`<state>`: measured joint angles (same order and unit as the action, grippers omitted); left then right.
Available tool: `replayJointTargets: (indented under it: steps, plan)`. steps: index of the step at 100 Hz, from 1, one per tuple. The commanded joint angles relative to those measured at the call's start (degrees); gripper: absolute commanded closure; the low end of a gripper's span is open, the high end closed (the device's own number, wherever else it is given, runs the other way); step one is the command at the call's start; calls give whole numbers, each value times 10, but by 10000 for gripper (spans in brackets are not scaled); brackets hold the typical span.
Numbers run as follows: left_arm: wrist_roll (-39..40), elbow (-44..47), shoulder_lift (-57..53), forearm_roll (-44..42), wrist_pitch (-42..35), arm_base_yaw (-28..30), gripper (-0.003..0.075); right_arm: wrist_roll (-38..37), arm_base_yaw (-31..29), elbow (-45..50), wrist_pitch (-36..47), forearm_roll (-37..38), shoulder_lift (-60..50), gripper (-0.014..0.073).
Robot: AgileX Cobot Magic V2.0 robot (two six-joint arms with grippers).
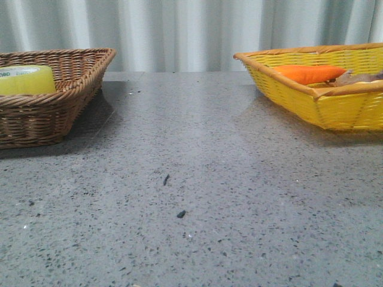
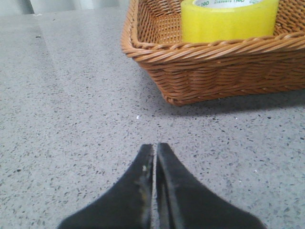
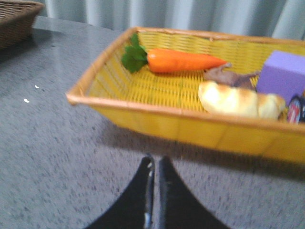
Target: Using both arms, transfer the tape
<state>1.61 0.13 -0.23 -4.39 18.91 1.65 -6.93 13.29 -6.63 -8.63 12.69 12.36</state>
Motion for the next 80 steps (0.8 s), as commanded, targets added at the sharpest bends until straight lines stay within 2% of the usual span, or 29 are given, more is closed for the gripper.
replayJointTargets:
  steps: [1, 13, 34, 46, 80]
  plan:
    - [0, 6, -17, 4, -40, 1, 741, -4, -18, 41, 103, -1, -26, 662]
    - [0, 6, -17, 4, -40, 1, 741, -4, -32, 82, 41, -22, -93, 662]
    - [0, 6, -17, 4, -40, 1, 741, -4, -114, 85, -99, -65, -140, 662]
    - [0, 6, -17, 4, -40, 1, 741, -1, -140, 85, -97, -61, -140, 662]
    - [0, 6, -17, 4, -40, 1, 741, -1, -140, 85, -91, -61, -140, 662]
